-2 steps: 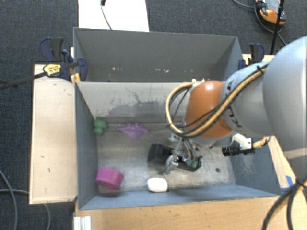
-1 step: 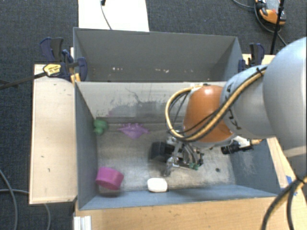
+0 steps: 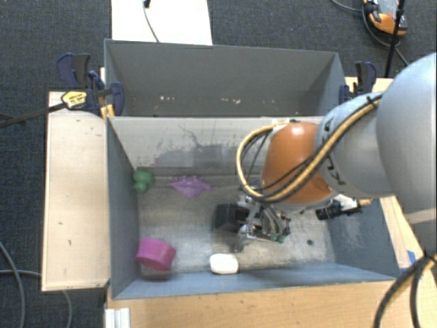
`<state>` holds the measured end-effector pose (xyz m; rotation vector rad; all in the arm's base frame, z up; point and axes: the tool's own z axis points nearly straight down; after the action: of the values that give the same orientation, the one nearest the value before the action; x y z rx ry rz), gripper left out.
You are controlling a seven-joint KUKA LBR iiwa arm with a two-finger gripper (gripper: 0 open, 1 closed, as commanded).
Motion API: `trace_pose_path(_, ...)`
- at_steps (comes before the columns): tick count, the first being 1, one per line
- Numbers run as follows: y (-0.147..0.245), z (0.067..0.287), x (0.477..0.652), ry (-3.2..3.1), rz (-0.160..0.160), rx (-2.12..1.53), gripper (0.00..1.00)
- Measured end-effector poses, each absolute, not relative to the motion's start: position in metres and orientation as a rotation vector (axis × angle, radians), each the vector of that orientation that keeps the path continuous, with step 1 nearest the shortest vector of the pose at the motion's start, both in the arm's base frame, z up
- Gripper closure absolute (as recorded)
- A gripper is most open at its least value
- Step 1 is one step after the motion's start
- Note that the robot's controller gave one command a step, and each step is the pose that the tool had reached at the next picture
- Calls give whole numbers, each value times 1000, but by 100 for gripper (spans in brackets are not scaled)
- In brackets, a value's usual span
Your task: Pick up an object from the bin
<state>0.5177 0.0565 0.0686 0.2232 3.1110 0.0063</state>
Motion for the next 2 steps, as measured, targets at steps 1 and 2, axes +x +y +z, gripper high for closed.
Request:
trace_pose_path(1,56,75,517,3120,3,217,100)
trace_pose_path(2,56,88,512,3139,-2,222,100)
